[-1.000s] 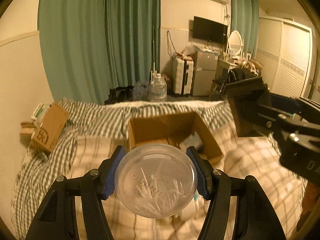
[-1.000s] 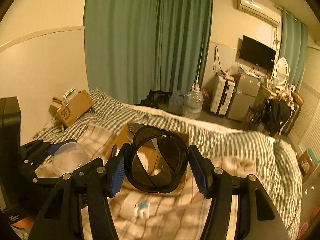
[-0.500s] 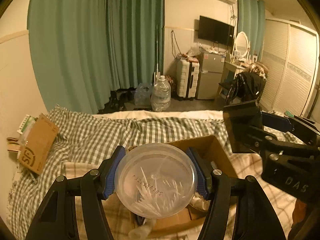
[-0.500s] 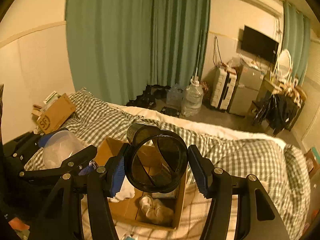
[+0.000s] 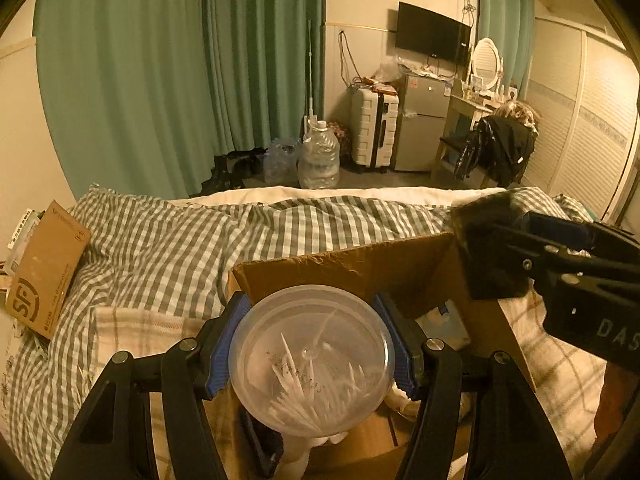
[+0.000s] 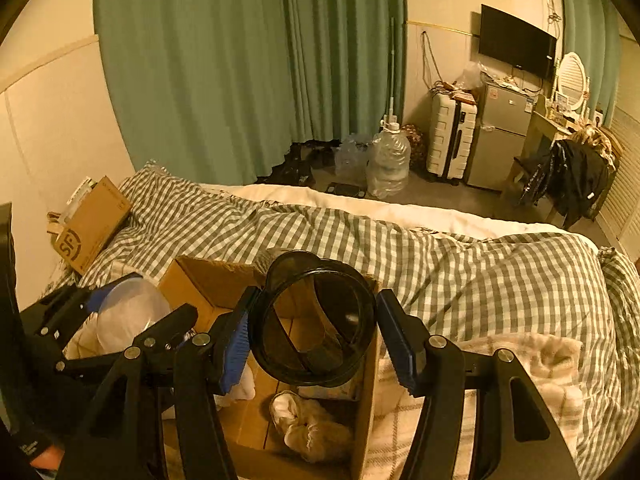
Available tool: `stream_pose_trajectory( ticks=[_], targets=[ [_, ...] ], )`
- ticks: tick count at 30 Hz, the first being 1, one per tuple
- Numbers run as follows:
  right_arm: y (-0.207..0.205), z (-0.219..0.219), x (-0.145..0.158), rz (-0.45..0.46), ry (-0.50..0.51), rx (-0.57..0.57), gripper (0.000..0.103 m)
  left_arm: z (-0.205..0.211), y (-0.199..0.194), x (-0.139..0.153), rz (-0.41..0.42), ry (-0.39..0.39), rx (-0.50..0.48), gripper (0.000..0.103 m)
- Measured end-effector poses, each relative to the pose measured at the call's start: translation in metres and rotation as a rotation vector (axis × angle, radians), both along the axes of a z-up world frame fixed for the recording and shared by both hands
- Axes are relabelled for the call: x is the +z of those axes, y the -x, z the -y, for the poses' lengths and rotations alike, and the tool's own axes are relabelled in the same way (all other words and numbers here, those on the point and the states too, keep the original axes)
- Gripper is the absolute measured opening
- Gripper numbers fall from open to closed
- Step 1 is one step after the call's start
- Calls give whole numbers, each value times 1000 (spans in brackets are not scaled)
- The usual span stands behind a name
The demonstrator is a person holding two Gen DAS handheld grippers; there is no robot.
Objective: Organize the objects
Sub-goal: 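Carry the black cup and water bottle into the box and open both grippers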
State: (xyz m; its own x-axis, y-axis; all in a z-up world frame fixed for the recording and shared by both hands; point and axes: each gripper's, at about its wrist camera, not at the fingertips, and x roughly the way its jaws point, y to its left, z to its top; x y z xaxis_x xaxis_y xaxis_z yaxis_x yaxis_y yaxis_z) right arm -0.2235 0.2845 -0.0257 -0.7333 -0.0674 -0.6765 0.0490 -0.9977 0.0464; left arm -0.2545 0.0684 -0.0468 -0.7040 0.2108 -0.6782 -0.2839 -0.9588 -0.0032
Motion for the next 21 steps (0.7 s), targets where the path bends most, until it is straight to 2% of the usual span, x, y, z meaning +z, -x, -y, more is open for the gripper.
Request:
stream_pose_trajectory(
  ticks=[1,2,5,9,11,17,21],
  targets=[
    [-3,-1,3,-11,3,-7,72,-1,0,3,-2,-1,-1,66],
    [-7,-2,6,-20,9,-10,75,-1,-3,6,-8,1,0,69],
    [-16,-3,19,-35,16,-21,78,1,-14,19,-35,15,12,87],
    [-36,-3,41,-62,-8,-44,83,9,-35,43,-71,16,21,93],
    [-52,-3,54,-77,-21,-51,89,16,-48,55,-91,11,31,96],
    [-107,4,89,-121,-81,-63,94,37,-96,84,-148,-9,65,101],
    [-146,6,100,-141,-110,-66,95,46,-127,89,-172,-14,76,103]
  ],
)
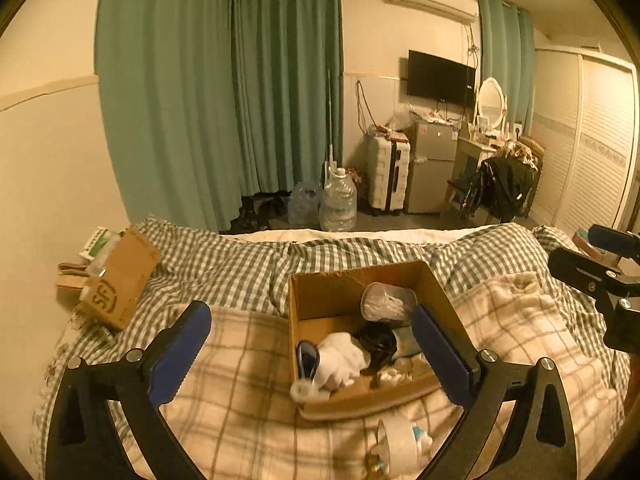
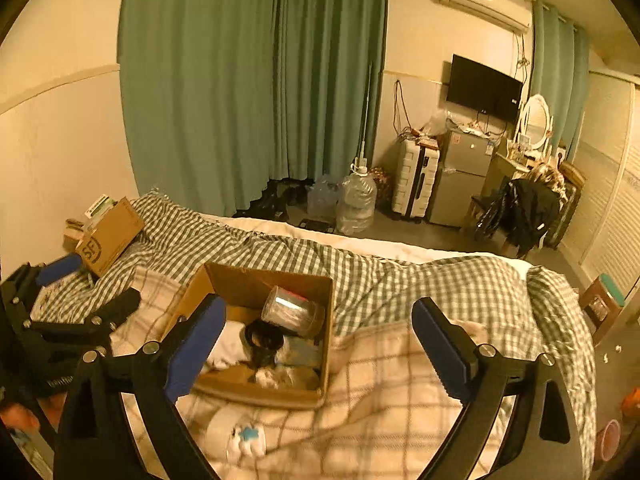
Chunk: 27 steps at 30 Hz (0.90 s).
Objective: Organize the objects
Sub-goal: 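Carry the black cup and water bottle into the box and open both grippers, then grasp the white tape roll with the left gripper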
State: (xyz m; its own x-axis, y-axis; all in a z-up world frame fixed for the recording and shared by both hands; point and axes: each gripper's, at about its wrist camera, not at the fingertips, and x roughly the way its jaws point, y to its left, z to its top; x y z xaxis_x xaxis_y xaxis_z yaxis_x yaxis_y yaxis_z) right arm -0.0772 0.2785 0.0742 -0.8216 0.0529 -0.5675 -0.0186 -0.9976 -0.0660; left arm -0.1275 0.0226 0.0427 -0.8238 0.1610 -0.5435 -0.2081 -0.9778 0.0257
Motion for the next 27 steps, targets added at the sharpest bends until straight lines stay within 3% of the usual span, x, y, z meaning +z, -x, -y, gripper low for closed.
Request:
stream_pose_trajectory(
  ticks=[8,13,20,27],
  targets=[
    [-44,-3,-32,42,-2,-32,95,-1,-41,-34,43,8,15,103],
    [-37,-2,-82,103,-9,-46,95,-8,-41,-82,117,21,26,103],
    [-16,-6,-153,265,8,-71,95,-24,-38,-148,252,73,-15,103],
    [-13,-9,-167,295,19,-85,95,-39,-38,-158,280,60,-97,103]
  ],
)
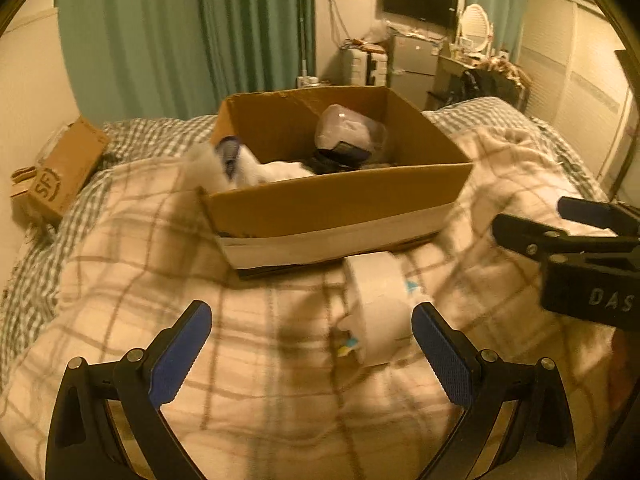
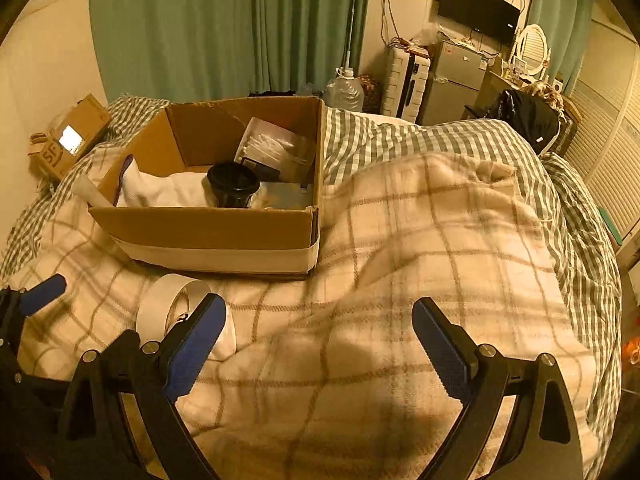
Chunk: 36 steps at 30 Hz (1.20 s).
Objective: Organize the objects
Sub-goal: 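Grasp the white tape roll with the left gripper, then grasp the white figurine with the blue star using the right gripper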
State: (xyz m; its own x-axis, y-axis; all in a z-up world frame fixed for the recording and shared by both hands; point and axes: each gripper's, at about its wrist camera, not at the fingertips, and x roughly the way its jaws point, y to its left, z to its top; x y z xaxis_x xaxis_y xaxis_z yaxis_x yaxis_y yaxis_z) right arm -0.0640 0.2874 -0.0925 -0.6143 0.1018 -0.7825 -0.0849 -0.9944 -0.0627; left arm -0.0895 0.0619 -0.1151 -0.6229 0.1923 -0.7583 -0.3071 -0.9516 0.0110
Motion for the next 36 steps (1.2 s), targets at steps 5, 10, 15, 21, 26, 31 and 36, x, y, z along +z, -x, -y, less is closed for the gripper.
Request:
stream_pose_trajectory(
  ticks=[5,10,15,21,26,31,36],
  targets=[
    [2,0,-1,9,2,-7,94,-19,13,-12,54,2,-61,78],
    [3,1,0,11,4,-9,94,-14,23,-23,131,-44,-73,31],
    [4,0,0,11,4,-11,94,0,19,-12,117,-106,-57,31],
    [2,2,1,-3,9,1,94,26,13,15,42,-122,-2,30],
    [0,12,3,-17,33,57,95,53,17,28,-13,-87,77,30],
    [3,33,-6,17,39,122,95,70,18,30,-50,-35,138,30],
    [8,58,-13,55,33,175,94,75,18,18,-44,-18,139,30]
  ],
)
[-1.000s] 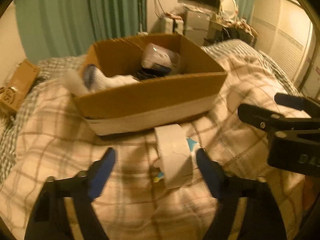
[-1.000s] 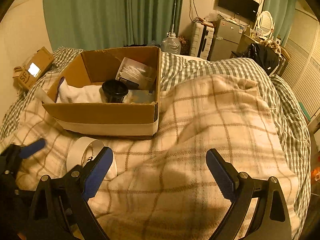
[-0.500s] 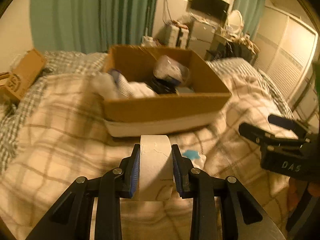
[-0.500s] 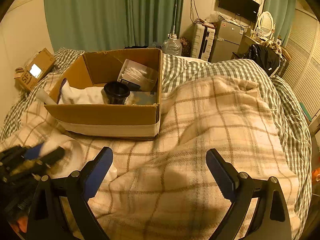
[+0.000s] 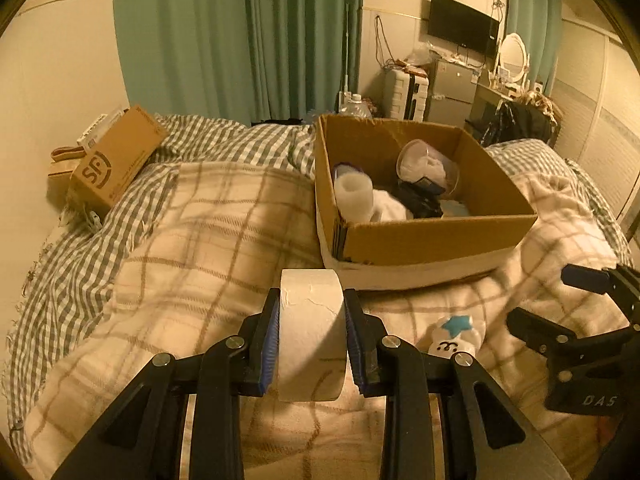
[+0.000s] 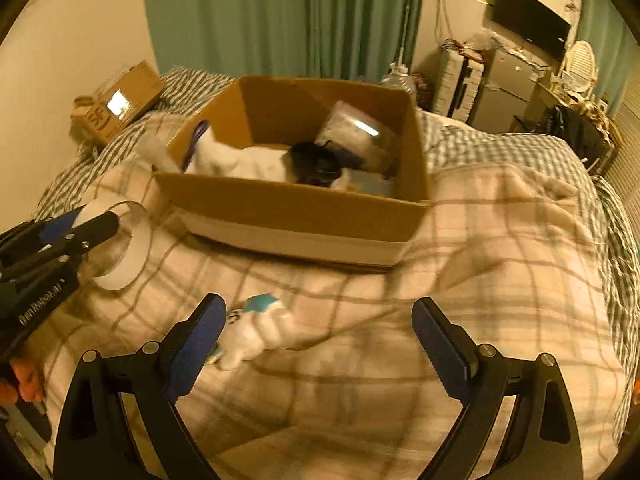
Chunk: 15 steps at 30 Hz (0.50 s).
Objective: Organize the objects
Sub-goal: 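Grasp the white figurine with the blue star using the right gripper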
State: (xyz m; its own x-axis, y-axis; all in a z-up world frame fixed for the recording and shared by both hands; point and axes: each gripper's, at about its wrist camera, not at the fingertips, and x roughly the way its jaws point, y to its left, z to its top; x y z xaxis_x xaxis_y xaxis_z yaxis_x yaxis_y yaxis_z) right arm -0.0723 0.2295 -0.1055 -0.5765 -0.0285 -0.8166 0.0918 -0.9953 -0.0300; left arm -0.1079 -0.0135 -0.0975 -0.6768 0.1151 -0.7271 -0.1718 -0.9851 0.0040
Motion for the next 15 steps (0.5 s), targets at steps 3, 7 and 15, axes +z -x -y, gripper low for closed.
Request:
stream_pose_trajectory(
  ticks=[3,7,15],
  targets=[
    [8,15,-9,40,-14,35,94,3,0,-4,6,-3,9,30],
    [25,28,-35,122,-25,59,94,5,-1,-9,12,-13,9,30],
    [41,46,-76,244,-48,116,94,4,0,-15,29,-20,3,30]
  ],
)
